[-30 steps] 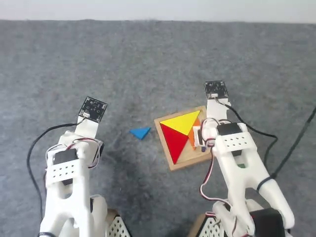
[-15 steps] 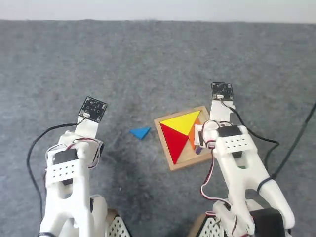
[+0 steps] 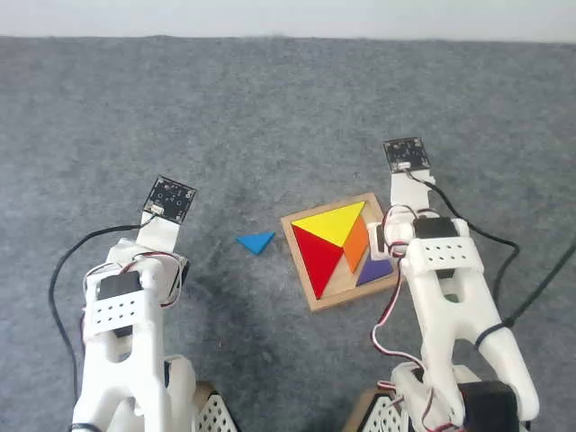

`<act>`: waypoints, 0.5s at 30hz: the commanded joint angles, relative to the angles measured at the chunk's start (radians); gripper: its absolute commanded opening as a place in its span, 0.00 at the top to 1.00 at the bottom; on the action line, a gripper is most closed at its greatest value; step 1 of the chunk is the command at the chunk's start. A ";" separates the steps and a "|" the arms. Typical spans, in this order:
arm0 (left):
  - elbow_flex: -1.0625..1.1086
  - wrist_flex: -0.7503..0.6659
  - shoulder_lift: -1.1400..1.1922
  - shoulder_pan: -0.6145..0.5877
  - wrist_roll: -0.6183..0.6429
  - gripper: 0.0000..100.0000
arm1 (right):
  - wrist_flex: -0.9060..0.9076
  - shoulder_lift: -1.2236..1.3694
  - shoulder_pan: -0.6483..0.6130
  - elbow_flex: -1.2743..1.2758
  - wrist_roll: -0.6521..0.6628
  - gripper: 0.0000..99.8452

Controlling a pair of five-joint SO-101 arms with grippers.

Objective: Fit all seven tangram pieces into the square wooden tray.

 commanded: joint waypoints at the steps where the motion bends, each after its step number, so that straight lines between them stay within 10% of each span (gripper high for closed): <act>1: -0.010 -0.011 -0.002 -0.005 -0.014 0.82 | 0.010 -0.107 -0.059 -0.061 0.069 0.84; 6: -0.010 -0.011 -0.002 -0.005 -0.015 0.82 | 0.002 -0.122 -0.255 -0.044 0.227 1.00; 15: -0.010 -0.011 -0.002 -0.005 -0.015 0.82 | 0.001 -0.070 -0.341 0.015 0.238 0.98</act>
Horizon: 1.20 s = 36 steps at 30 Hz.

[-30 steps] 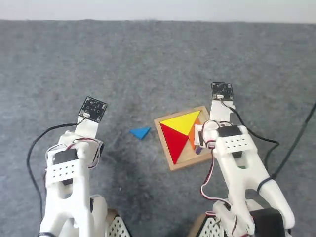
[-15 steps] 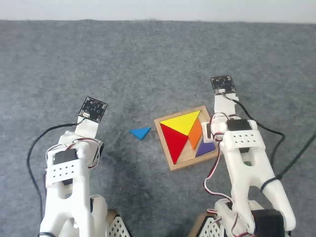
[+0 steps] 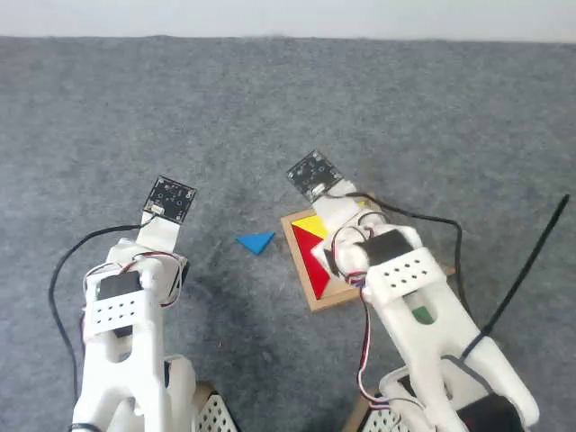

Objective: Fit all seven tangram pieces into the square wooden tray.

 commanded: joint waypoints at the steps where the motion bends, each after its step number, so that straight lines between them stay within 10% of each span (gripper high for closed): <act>1: -0.010 -0.011 -0.002 -0.005 -0.009 0.82 | -0.002 0.036 -0.012 -0.005 0.014 0.98; 36: -0.002 -0.012 -0.005 -0.005 -0.009 0.82 | -0.153 0.180 0.177 -0.035 0.229 0.98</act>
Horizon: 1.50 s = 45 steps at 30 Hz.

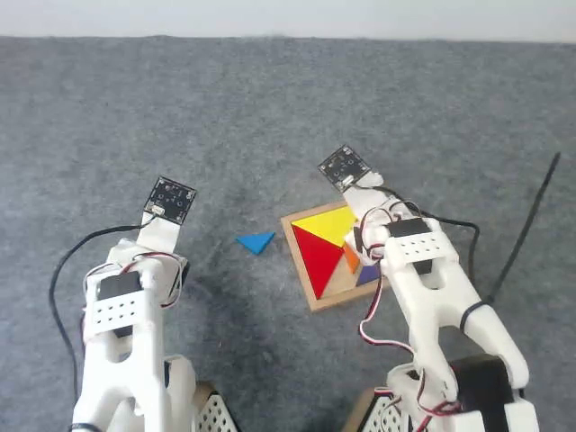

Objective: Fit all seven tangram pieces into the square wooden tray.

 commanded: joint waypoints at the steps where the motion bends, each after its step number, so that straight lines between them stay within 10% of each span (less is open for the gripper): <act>1: -0.004 -0.012 -0.005 -0.005 -0.009 0.82 | 0.108 -0.068 -0.061 -0.041 0.014 0.98; 8: -0.002 -0.014 -0.005 -0.005 -0.009 0.82 | 0.248 -0.120 -0.197 -0.032 0.008 0.98; 34: -0.002 -0.012 -0.005 -0.005 -0.009 0.82 | -0.182 0.140 0.076 -0.149 0.166 0.98; 45: -0.002 -0.014 -0.005 -0.006 -0.009 0.82 | 0.004 -0.067 0.071 -0.106 0.163 0.98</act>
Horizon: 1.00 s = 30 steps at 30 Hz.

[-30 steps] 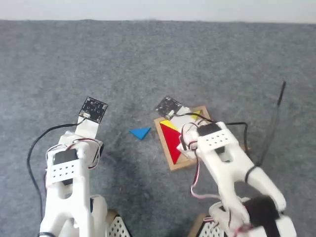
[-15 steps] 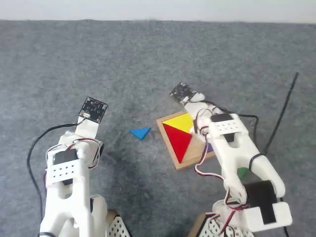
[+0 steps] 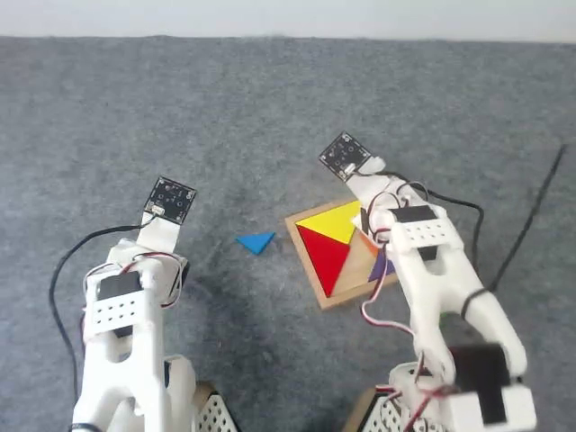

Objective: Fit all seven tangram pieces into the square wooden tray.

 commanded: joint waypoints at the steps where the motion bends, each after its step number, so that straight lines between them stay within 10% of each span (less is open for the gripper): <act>1: -0.002 -0.014 -0.005 -0.006 -0.009 0.82 | 0.110 -0.139 0.010 0.005 0.008 0.98; 30: -0.002 -0.014 -0.005 -0.006 -0.009 0.82 | -0.041 0.303 0.096 -0.261 -0.302 0.98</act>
